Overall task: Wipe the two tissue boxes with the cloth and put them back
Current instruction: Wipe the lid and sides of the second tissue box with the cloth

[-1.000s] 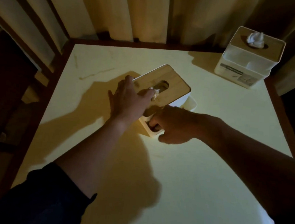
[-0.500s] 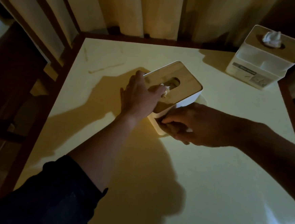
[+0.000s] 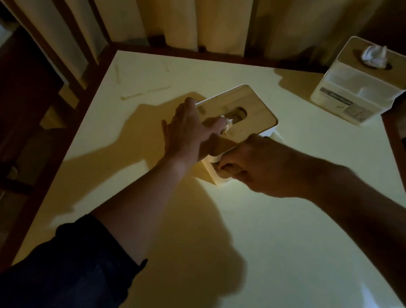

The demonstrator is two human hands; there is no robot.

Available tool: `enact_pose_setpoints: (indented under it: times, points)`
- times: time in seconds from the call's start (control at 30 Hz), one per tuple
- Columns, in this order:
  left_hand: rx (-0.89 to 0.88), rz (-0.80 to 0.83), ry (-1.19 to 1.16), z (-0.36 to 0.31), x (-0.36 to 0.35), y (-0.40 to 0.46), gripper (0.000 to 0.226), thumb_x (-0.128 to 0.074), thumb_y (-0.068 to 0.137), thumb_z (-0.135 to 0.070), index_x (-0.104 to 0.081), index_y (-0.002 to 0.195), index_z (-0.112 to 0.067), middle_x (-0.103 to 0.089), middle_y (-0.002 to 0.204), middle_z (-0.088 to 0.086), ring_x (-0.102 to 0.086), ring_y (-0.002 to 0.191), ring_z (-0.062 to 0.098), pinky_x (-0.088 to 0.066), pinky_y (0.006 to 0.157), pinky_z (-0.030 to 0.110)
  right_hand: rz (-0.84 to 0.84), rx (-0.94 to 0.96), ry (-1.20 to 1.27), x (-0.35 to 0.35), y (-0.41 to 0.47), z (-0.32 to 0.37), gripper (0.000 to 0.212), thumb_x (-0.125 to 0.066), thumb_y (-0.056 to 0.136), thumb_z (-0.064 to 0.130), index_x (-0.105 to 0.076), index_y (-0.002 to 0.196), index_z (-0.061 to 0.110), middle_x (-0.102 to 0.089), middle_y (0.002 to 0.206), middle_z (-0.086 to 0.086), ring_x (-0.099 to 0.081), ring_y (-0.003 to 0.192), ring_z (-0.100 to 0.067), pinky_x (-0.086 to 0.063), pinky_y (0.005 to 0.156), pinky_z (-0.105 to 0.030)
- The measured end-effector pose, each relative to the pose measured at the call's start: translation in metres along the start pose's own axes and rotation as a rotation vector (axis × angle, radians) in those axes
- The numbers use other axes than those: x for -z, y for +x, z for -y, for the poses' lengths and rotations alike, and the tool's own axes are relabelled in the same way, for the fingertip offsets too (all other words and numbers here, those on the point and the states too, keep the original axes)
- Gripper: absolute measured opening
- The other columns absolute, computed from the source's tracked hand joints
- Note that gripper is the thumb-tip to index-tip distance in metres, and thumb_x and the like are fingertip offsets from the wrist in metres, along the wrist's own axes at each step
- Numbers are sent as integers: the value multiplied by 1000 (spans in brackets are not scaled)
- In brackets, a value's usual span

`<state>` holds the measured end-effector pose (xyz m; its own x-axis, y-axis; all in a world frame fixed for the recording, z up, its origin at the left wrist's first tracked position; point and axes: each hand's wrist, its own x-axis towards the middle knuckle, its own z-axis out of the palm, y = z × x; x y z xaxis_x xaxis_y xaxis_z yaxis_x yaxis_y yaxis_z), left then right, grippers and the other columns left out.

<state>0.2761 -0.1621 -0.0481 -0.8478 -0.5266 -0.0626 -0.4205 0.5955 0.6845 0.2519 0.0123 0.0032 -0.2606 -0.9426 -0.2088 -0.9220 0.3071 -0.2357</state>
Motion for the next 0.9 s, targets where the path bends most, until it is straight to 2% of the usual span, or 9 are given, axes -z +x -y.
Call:
enact_pose_setpoints:
  times: [0.17,0.33,0.5,0.57,0.63,0.7,0.8,0.87,0.9]
  points:
    - [4,-9,-55,-4,2,-7,76,-51,67,-71,-54,123,-20,-62,123,0,-58,117,29,-42,107,56,254,-184,50,-5,2,7,30,-53,100,2,-64,127,10,-67,118,-8,-60,86,-20,-48,70,-28]
    - [10,-16,-44,-4,3,-7,69,-53,68,-69,-54,118,-21,-63,122,0,-59,117,30,-41,108,56,340,-286,152,-5,22,4,10,-53,97,5,-63,95,7,-58,94,-5,-55,80,-23,-48,69,-30]
    - [-34,-12,16,2,3,0,65,-63,78,-67,-53,120,-18,-63,123,3,-59,118,32,-41,108,57,270,-264,166,6,19,4,26,-56,106,18,-69,127,11,-70,118,-13,-67,108,-35,-48,82,-38]
    - [-57,3,46,6,3,4,60,-66,84,-63,-52,119,-16,-62,121,6,-59,116,32,-41,106,57,222,-231,255,26,9,2,16,-59,106,21,-71,107,31,-72,113,1,-69,105,-21,-50,82,-28]
    - [-92,2,83,12,2,8,42,-66,94,-45,-51,121,-16,-62,123,8,-59,120,33,-40,107,60,205,-264,345,49,-8,-3,28,-64,103,19,-63,86,41,-74,103,12,-71,97,-7,-54,78,-21]
    - [-96,4,79,13,3,9,38,-65,95,-37,-52,125,-18,-62,127,6,-58,124,33,-40,108,59,99,-346,465,60,-30,-16,20,-67,102,22,-67,89,37,-74,92,9,-72,86,-8,-54,69,-18]
    - [-52,38,26,4,7,8,55,-64,81,-60,-54,122,-24,-63,127,2,-58,121,31,-43,106,52,-260,-548,755,53,-63,-41,9,-69,100,31,-76,100,27,-75,86,-8,-74,79,-21,-57,61,-32]
    - [-43,47,13,1,8,6,57,-62,78,-62,-54,119,-25,-64,125,1,-58,119,30,-44,105,50,-579,-696,869,39,-77,-52,9,-72,98,27,-76,106,23,-77,93,-8,-77,89,-24,-62,67,-42]
    - [-40,51,10,1,8,6,55,-62,79,-62,-54,119,-25,-64,124,0,-59,118,30,-44,104,50,-752,-717,837,29,-80,-52,16,-75,95,24,-75,111,23,-78,99,-1,-77,96,-16,-66,76,-43]
